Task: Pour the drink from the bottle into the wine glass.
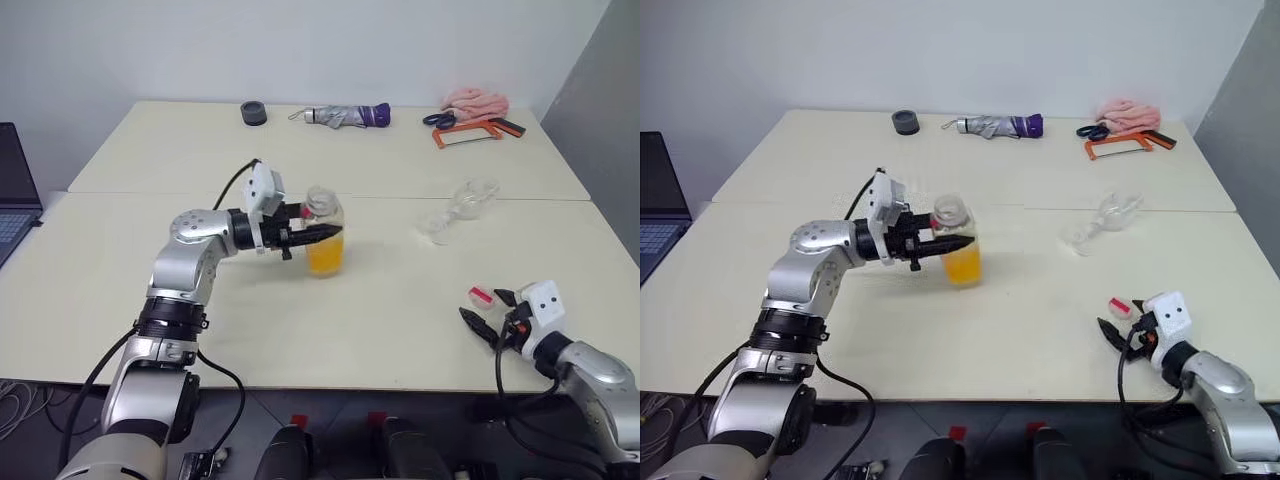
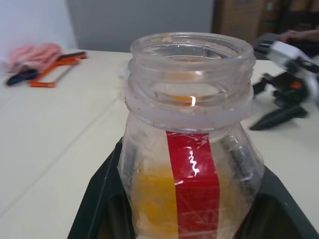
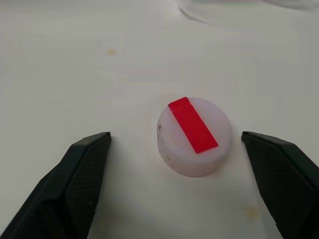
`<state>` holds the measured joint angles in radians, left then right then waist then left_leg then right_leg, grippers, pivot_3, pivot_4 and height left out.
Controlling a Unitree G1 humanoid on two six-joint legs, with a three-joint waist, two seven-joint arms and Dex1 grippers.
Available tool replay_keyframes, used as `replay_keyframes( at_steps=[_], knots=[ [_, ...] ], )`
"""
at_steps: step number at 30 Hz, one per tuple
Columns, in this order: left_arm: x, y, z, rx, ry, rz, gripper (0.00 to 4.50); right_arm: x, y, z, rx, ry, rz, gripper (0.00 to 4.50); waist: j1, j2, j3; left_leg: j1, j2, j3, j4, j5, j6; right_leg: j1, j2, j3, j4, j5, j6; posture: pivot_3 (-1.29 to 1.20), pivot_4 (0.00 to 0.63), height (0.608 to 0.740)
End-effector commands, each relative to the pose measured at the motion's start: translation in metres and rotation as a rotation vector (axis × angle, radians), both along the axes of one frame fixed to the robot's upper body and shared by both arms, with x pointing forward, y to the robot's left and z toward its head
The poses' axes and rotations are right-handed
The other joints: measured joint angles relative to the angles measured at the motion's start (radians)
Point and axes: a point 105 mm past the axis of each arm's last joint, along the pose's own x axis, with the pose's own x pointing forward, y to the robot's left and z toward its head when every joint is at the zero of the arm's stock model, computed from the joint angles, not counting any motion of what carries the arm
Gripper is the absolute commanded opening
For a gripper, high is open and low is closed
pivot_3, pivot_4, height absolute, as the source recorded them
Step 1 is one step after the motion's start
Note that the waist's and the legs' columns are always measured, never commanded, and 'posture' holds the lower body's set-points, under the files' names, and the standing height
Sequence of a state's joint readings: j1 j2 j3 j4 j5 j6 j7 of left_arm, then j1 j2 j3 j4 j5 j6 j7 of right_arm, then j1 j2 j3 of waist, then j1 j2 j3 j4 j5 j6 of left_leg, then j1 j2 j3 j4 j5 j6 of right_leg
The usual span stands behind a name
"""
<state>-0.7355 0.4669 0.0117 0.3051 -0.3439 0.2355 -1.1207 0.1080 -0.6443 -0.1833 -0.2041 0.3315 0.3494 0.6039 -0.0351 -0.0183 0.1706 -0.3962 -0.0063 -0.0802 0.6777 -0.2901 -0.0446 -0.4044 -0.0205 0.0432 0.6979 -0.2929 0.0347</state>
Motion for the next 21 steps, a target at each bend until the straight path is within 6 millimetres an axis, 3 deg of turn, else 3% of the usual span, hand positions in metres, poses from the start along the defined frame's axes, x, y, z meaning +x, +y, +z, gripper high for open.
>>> replay_keyframes(
  at_steps=[1, 6, 8, 15, 21],
  knots=[
    [0.017, 0.027, 0.015, -0.034, -0.082, 0.209, 1.79, 0.005, 0.023, 0.042, -0.024, -0.115, 0.135, 4.50, -0.002, 0.000, 0.000, 0.000, 0.000, 0.000, 0.000, 0.000, 0.000, 0.000, 0.000, 0.000, 0.000, 0.000, 0.000, 0.00, 0.150, 0.740],
    [0.049, 0.092, 0.020, -0.116, -0.105, 0.653, 1.79, 0.014, 0.123, 0.088, 0.103, -0.197, 0.487, 4.50, -0.018, 0.000, 0.000, 0.001, 0.002, 0.000, 0.000, 0.000, 0.000, 0.000, 0.001, 0.000, 0.000, 0.000, 0.000, 0.00, 0.150, 0.740],
    [0.054, 0.111, 0.018, -0.144, -0.091, 0.770, 1.79, 0.025, 0.151, 0.099, 0.117, -0.226, 0.529, 4.50, -0.020, 0.000, 0.000, 0.001, 0.002, -0.002, 0.000, 0.000, 0.000, 0.000, 0.002, -0.001, 0.000, 0.000, 0.000, 0.00, 0.150, 0.740],
    [0.056, 0.157, 0.012, -0.200, -0.057, 0.981, 1.79, 0.048, 0.221, 0.109, 0.090, -0.236, 0.630, 4.50, 0.000, -0.001, 0.000, -0.004, -0.001, -0.003, 0.000, 0.002, -0.004, -0.003, -0.008, -0.003, -0.001, 0.000, 0.000, 0.00, 0.150, 0.740],
    [0.057, 0.171, 0.006, -0.204, -0.060, 1.036, 1.79, 0.052, 0.254, 0.110, 0.072, -0.245, 0.683, 4.50, 0.006, -0.003, -0.001, -0.004, -0.002, -0.004, 0.001, 0.002, -0.004, -0.003, -0.009, -0.005, -0.001, 0.000, 0.000, 0.00, 0.150, 0.740]
  ],
)
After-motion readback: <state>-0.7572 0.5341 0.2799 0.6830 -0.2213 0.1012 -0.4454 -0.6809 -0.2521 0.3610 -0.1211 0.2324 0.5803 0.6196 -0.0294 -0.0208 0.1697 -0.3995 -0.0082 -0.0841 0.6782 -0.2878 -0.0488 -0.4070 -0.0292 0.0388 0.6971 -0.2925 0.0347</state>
